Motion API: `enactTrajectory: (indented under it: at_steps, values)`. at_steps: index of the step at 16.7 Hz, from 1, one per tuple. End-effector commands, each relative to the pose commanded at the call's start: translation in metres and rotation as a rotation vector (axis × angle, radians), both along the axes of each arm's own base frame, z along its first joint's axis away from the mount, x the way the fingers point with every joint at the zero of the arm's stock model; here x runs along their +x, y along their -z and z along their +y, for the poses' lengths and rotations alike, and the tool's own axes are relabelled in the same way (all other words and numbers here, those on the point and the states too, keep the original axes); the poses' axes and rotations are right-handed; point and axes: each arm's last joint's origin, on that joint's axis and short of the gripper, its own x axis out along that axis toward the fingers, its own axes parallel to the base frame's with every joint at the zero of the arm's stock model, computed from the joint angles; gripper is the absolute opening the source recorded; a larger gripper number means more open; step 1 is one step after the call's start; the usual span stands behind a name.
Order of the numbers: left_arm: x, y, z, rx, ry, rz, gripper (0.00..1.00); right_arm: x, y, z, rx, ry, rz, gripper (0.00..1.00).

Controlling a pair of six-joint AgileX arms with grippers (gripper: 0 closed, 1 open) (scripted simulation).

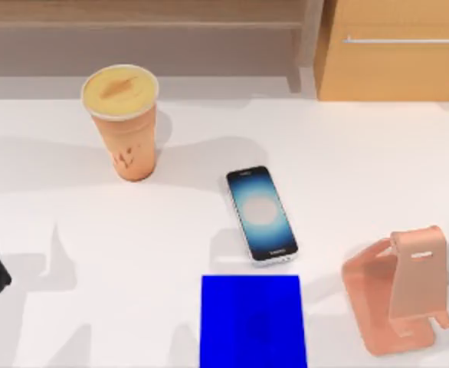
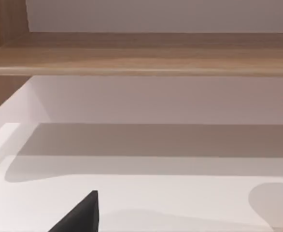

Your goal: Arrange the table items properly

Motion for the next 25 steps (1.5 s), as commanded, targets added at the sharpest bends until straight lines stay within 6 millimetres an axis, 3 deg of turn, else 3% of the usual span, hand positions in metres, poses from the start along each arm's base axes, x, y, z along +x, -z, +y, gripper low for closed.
enactTrajectory:
  at_steps: [11,19,25]
  values:
    - [0.000,0.000,0.000,0.000,0.000,0.000,1.00,0.000,0.000,0.000,0.000,0.000,0.000,0.02]
    - [0.000,0.000,0.000,0.000,0.000,0.000,1.00,0.000,0.000,0.000,0.000,0.000,0.000,0.00]
    - [0.000,0.000,0.000,0.000,0.000,0.000,1.00,0.007,-0.036,-0.001,-0.008,0.001,-0.027,0.00]
